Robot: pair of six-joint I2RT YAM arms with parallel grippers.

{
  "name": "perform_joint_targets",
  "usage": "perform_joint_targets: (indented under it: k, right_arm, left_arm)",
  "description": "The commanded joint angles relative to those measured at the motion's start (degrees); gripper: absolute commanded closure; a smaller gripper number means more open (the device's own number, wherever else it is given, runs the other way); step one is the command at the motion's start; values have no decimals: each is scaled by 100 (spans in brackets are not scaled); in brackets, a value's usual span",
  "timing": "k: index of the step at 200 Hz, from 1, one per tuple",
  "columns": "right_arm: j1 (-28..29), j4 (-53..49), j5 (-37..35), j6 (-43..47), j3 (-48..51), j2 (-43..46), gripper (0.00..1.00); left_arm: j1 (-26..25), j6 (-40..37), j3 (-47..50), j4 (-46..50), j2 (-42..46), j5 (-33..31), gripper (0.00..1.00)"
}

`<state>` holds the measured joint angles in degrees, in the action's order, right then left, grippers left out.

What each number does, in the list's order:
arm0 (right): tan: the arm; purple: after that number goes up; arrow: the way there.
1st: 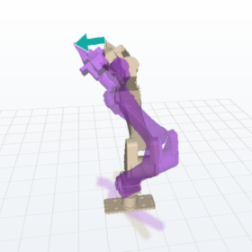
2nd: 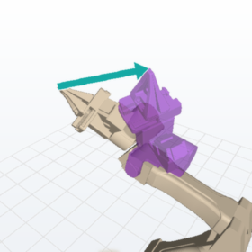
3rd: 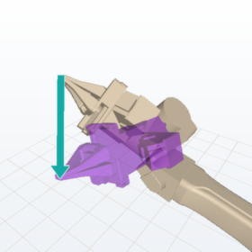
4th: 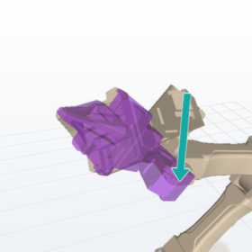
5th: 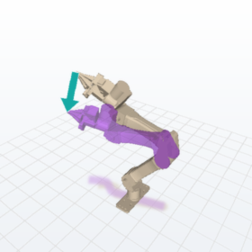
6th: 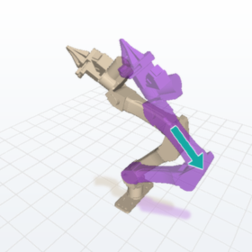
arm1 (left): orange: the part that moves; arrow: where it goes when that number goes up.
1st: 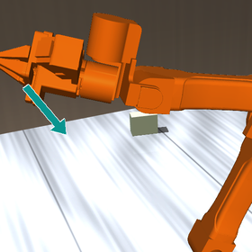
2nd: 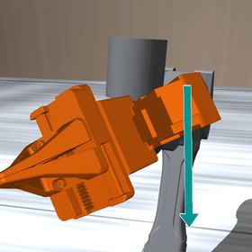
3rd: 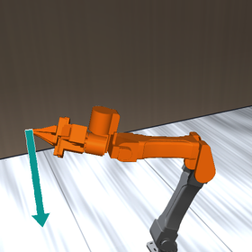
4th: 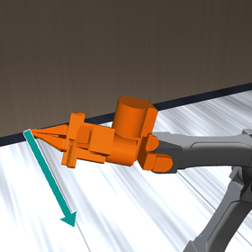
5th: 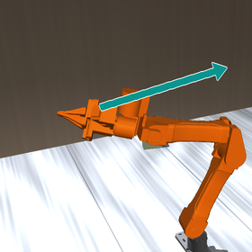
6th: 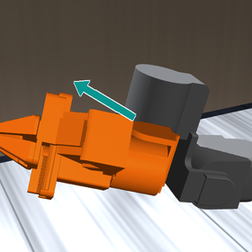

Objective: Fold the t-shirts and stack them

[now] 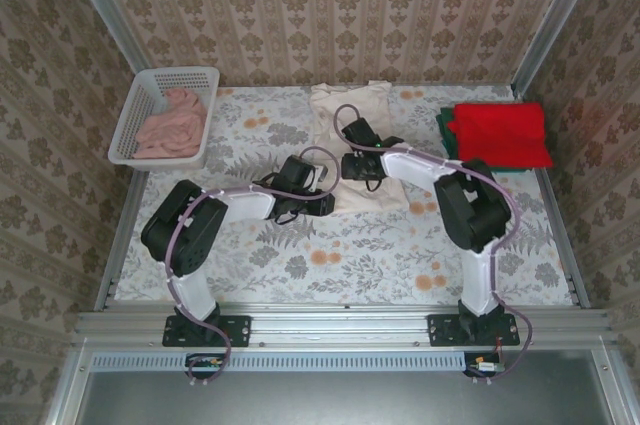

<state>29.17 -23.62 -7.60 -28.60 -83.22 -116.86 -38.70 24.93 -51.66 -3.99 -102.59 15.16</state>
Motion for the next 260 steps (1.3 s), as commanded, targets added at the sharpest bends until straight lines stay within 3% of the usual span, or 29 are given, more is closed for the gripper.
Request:
perform_joint_targets:
  k: [1,39,64,109,123,148,163,171,195,231,260]
  right_arm:
    - [-165,-679,-311,251,-497,-636,49]
    - [-494,-1242,-598,460,-1273,-1005,47]
    - [-578,-1687,-901,650,-1827,-1240,28]
    - [-704,-1673,-1026,830,-1681,-912,31]
    - [-840,-1523,-633,806,-1442,-672,32]
    - [-929,-442,1030,847,-496,-40,27]
    - [-1049,52,2103,711,-41,196,16]
    - [-1111,306,2287,574,252,342,8]
    - [-1204,286,1551,558,624,604,10]
    - [-1282,-452,350,743,369,288,33]
    - [-1281,-1043,-323,833,-28,-124,36]
  left_arm:
    - [4,78,295,317,-7,-118,60]
    - [5,7,579,391,264,-91,60]
    - [98,163,796,18,198,219,60]
    - [178,268,776,12,381,374,62]
    - [170,209,708,142,516,339,60]
    - [170,142,546,342,474,312,59]
    - [172,203,550,280,391,334,59]
    - [176,239,580,194,339,400,59]
    - [186,354,651,-22,265,517,58]
    - [354,197,370,199,343,494,56]
    - [559,-163,-373,873,144,209,50]
